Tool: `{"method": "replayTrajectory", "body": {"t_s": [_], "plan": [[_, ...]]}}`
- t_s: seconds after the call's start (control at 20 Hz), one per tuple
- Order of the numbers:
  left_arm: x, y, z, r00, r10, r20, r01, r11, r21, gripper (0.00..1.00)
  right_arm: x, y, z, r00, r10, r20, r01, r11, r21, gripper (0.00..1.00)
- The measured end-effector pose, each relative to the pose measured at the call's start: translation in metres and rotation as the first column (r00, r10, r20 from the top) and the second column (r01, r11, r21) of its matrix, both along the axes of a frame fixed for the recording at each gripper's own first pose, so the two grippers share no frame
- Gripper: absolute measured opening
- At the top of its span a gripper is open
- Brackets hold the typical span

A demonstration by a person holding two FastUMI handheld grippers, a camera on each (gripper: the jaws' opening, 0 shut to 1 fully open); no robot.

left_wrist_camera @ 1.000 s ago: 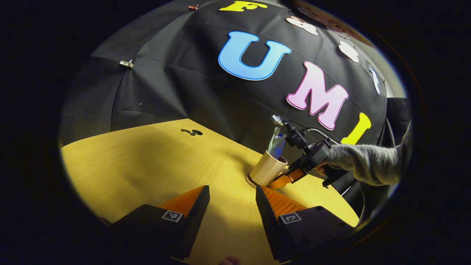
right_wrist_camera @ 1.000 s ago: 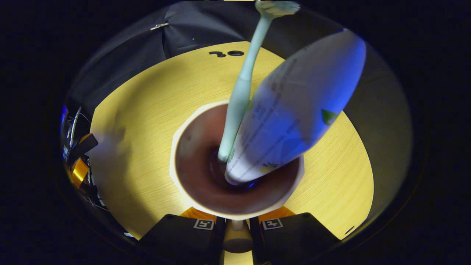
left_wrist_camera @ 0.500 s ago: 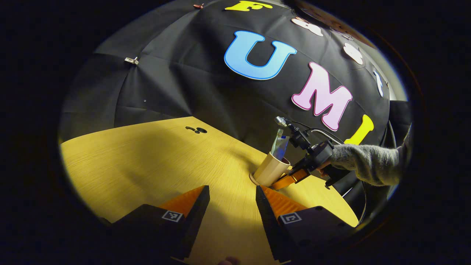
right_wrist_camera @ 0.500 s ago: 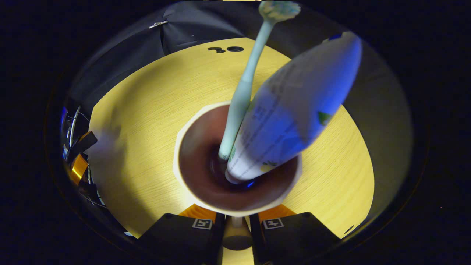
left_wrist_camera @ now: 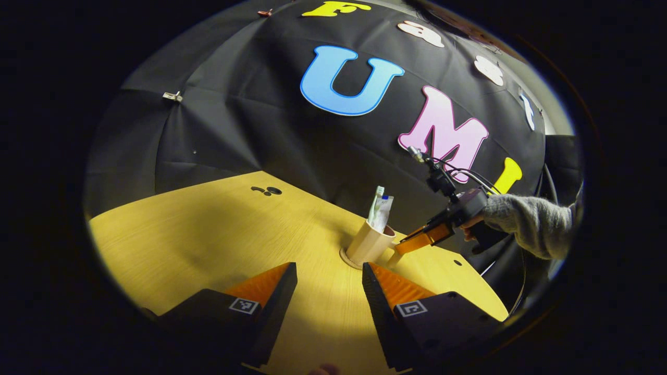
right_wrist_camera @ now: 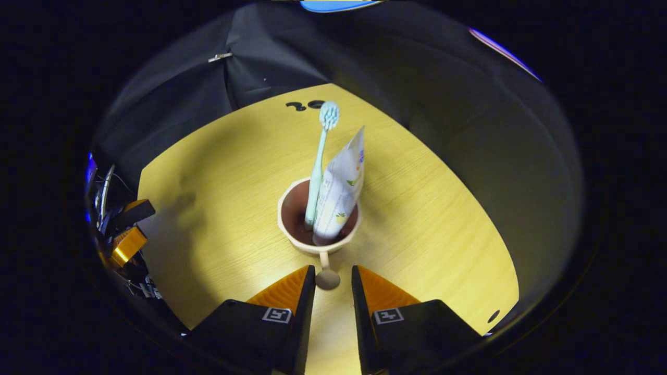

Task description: Put the toothbrush and toothpaste on the desktop into the cup, then pick up the cup and place it on the coaster on the desktop.

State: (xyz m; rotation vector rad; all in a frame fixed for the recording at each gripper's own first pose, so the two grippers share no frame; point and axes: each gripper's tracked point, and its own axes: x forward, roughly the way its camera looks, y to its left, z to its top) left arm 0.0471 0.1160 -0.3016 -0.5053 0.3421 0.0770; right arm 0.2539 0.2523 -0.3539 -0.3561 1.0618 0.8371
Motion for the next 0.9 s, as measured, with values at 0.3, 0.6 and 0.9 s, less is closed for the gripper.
{"method": "replayTrajectory", "body": {"t_s": [0.3,0.6,0.9], "plan": [[0.001,-0.007,0.108,0.998,-0.054,0.042,0.050,0.996,0.071,0.80,-0.044,-0.044,0.154,0.975,-0.178,0.133,0.145,0.963,0.225,0.43],[0.013,-0.038,0.219,0.988,-0.138,0.065,0.123,0.972,0.200,0.81,-0.119,-0.046,0.276,0.926,-0.307,0.219,0.189,0.881,0.433,0.42],[-0.018,-0.076,0.278,0.966,-0.232,0.109,0.194,0.939,0.283,0.81,-0.177,-0.059,0.356,0.764,-0.468,0.444,0.174,0.812,0.557,0.43]]}}
